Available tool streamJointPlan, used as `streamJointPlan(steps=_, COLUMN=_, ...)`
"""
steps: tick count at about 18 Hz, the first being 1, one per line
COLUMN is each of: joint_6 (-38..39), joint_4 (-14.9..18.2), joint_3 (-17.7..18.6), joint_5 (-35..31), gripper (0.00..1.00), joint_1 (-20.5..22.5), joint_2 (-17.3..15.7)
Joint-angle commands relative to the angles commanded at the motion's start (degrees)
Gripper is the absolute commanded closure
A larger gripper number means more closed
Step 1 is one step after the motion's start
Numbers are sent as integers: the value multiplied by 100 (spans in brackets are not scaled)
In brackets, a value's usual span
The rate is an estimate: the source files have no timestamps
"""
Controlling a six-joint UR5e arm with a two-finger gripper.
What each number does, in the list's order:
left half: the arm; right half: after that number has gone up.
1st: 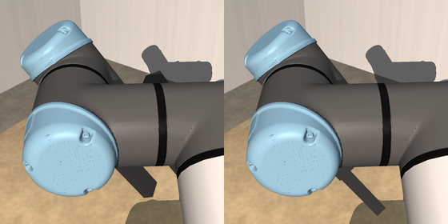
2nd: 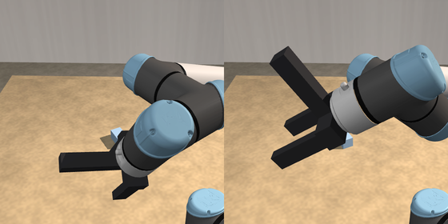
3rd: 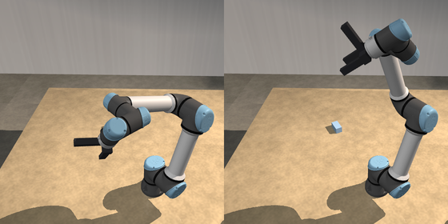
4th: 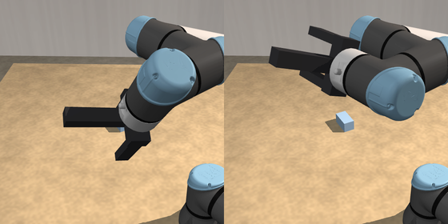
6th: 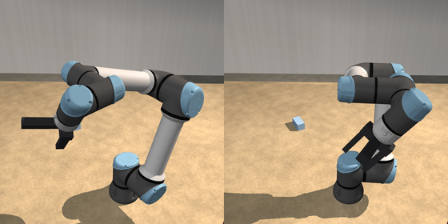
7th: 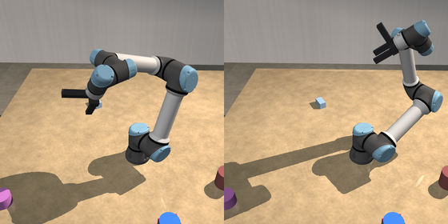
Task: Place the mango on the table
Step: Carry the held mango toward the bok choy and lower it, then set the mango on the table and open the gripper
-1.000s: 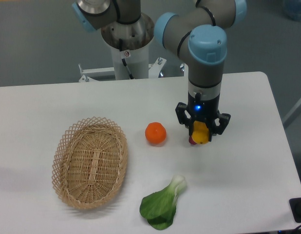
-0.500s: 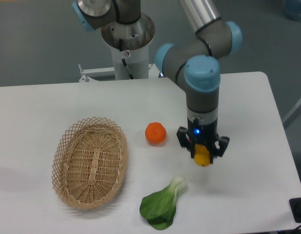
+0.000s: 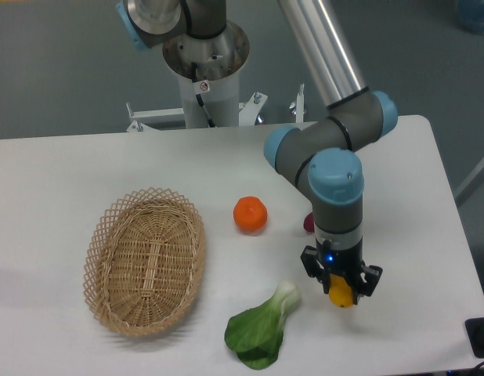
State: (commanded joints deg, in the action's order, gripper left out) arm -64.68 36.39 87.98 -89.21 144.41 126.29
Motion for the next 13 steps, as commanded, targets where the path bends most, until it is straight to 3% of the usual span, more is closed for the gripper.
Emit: streamJointPlan(steps=13, joint_6=-291, joint_4=9, joint_3=70, joint_5=-9, gripper=58, joint_1=-35, joint_2=98)
